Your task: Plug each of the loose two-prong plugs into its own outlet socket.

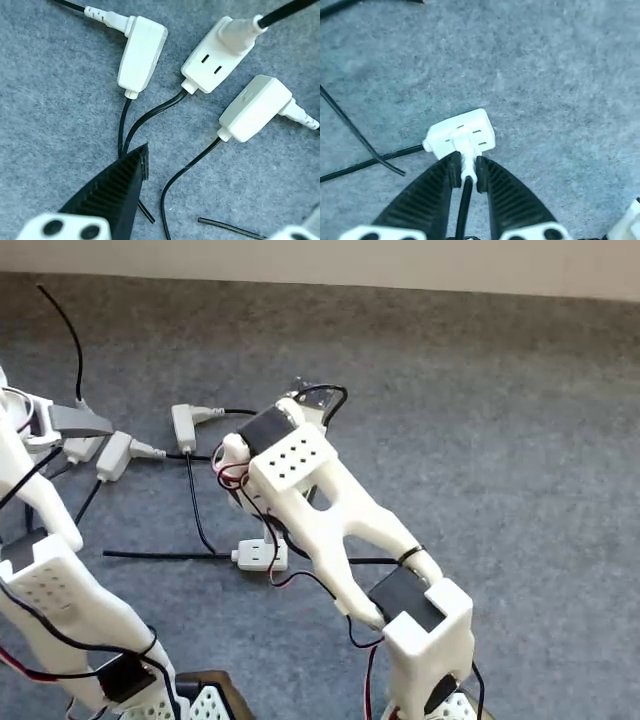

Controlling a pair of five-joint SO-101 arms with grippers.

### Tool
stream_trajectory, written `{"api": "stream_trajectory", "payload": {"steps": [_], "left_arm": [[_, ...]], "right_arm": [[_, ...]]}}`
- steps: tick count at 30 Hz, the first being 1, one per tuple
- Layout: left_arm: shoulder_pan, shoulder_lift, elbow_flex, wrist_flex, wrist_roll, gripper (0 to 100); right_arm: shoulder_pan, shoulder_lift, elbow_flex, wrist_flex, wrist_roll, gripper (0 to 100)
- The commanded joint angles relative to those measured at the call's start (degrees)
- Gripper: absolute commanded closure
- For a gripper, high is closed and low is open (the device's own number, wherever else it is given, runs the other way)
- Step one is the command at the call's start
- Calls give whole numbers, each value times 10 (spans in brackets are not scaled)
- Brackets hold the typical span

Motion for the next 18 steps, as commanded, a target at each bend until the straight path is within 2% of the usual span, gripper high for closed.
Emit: {"api": "stream_trajectory", "payload": {"steps": [1,18], "left_arm": [[-3,-3,-22,-8,-5,494],[0,-3,-22,-8,-4,494]], "right_arm": [[9,-12,17,28,-6,993],[7,-10,29,28,-5,993]]}}
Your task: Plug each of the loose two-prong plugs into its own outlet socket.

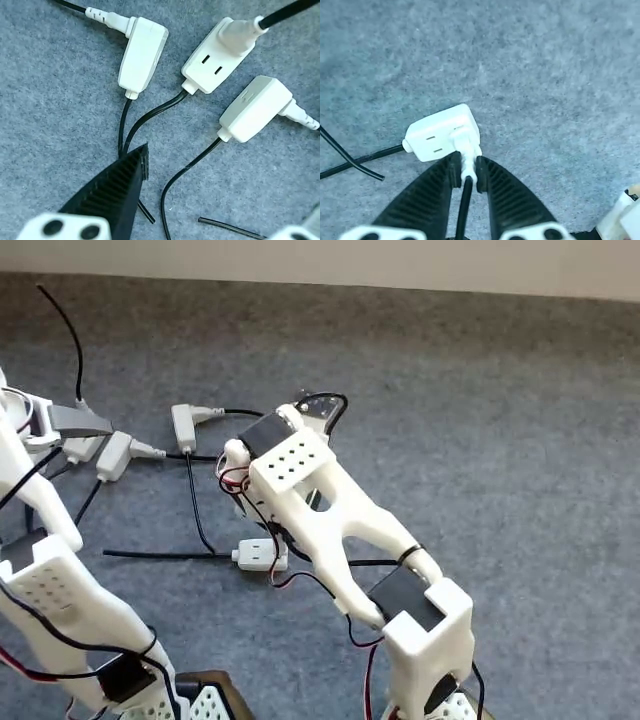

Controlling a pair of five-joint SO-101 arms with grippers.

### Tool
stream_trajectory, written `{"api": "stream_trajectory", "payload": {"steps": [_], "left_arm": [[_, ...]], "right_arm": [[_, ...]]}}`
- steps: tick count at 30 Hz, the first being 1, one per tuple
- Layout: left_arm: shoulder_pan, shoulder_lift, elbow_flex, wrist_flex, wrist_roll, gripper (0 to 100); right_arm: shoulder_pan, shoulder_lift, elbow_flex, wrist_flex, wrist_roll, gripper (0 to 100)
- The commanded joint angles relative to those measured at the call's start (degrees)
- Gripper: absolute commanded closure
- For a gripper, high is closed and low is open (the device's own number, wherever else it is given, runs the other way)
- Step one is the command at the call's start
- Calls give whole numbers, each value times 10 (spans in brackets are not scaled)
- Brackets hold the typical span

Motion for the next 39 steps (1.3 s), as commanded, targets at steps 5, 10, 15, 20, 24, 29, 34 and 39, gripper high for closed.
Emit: {"api": "stream_trajectory", "payload": {"steps": [5,10,15,20,24,29,34,39], "left_arm": [[-1,-3,-22,-6,-4,494],[-1,-3,-22,-6,-4,494],[-1,-3,-22,-6,-5,494],[-1,-3,-22,-6,-5,494],[-1,-3,-22,-5,-5,494],[-3,-3,-22,-5,-6,494],[-2,-5,-22,-2,-7,494],[-1,-7,-22,-2,-7,494]], "right_arm": [[4,-8,-1,24,-5,993],[3,-7,0,23,-5,993],[-14,-7,0,23,6,993],[-22,-6,0,22,7,993],[-18,23,0,22,6,993],[-17,56,0,24,6,993],[0,58,0,22,10,993],[12,58,22,22,19,989]]}}
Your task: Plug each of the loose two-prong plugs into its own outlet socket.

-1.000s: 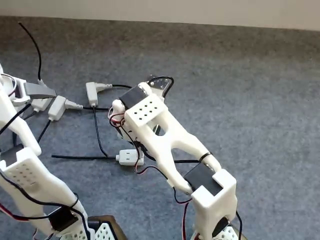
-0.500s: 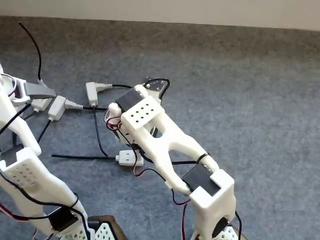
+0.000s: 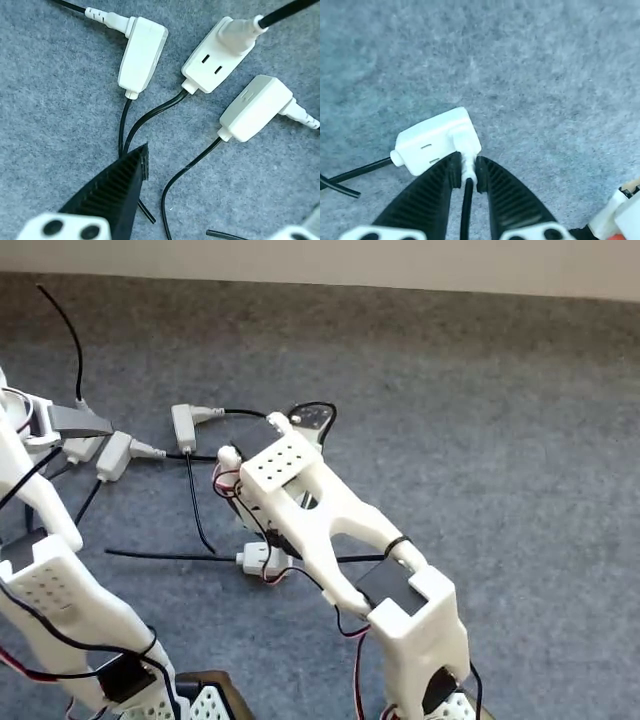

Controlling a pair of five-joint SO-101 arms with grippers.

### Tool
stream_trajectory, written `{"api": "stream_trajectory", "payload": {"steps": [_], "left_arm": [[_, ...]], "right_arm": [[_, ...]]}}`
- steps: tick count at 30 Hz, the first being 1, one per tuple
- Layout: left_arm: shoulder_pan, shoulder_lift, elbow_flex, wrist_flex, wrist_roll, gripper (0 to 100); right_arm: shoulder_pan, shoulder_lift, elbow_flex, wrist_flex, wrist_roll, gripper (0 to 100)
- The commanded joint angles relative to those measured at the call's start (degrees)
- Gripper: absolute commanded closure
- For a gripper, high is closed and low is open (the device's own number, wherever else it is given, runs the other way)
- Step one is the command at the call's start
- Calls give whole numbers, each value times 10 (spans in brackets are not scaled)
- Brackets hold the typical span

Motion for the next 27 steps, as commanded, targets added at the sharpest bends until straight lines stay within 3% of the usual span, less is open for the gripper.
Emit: {"api": "stream_trajectory", "payload": {"steps": [1,5,12,15,19,24,27], "left_arm": [[0,-7,-22,-2,-4,493],[2,-7,-22,-1,-4,493],[0,-5,-22,-1,-32,493],[-1,-4,-22,-1,-35,493],[5,-7,-22,36,-120,495],[33,-9,-23,84,-203,496],[53,-32,-20,85,-226,497]], "right_arm": [[12,-4,17,22,31,988],[11,-9,10,23,59,929],[10,-9,-68,24,61,541],[12,-15,-130,24,63,424],[21,-78,-192,25,132,410],[81,-221,-191,25,239,414],[131,-303,-112,25,280,513]]}}
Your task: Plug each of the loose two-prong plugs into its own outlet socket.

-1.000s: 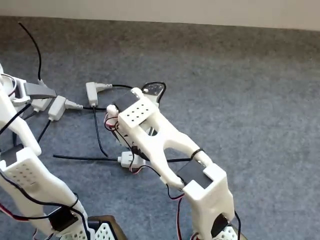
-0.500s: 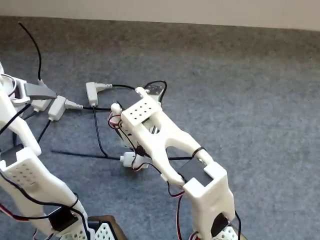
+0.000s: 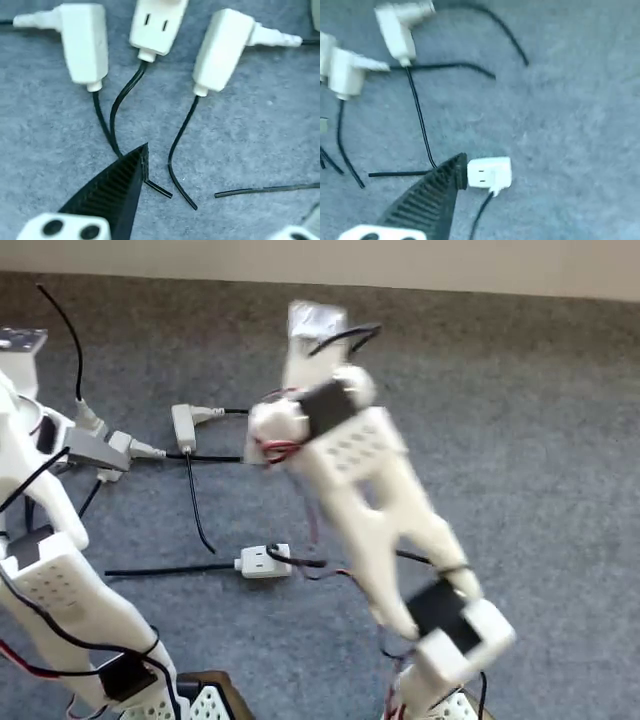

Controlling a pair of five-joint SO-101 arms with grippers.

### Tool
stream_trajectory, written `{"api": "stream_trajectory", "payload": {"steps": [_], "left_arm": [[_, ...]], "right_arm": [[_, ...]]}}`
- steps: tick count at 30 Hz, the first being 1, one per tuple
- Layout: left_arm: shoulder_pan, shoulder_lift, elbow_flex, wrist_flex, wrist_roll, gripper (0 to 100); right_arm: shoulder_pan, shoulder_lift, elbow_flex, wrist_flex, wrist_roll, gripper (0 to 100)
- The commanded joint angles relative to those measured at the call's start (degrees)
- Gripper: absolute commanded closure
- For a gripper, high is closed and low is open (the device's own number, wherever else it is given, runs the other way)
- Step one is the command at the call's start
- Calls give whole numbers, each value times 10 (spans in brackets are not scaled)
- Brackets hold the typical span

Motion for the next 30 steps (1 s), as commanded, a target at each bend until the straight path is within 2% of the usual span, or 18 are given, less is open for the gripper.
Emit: {"api": "stream_trajectory", "payload": {"steps": [1,4,7,10,12,14,18,21,24,26,30], "left_arm": [[39,-46,-15,11,-36,497],[80,-106,29,12,-62,497],[134,-168,124,11,-125,497],[182,-225,231,9,-170,505],[209,-255,281,8,-190,541],[233,-280,317,8,-215,579],[265,-303,373,8,-276,620],[287,-303,421,-2,-311,623],[316,-308,484,-67,-319,623],[341,-305,520,-107,-319,624],[393,-307,575,-170,-317,624]], "right_arm": [[61,-120,89,25,68,571],[79,-167,256,24,200,767],[93,-199,406,22,329,921],[124,-231,487,22,440,942],[153,-256,524,13,481,942],[187,-302,560,-31,486,944],[263,-442,708,-191,487,947],[271,-546,875,-313,484,947],[273,-632,1021,-409,476,947],[274,-679,1089,-456,451,947],[275,-752,1124,-464,444,947]]}}
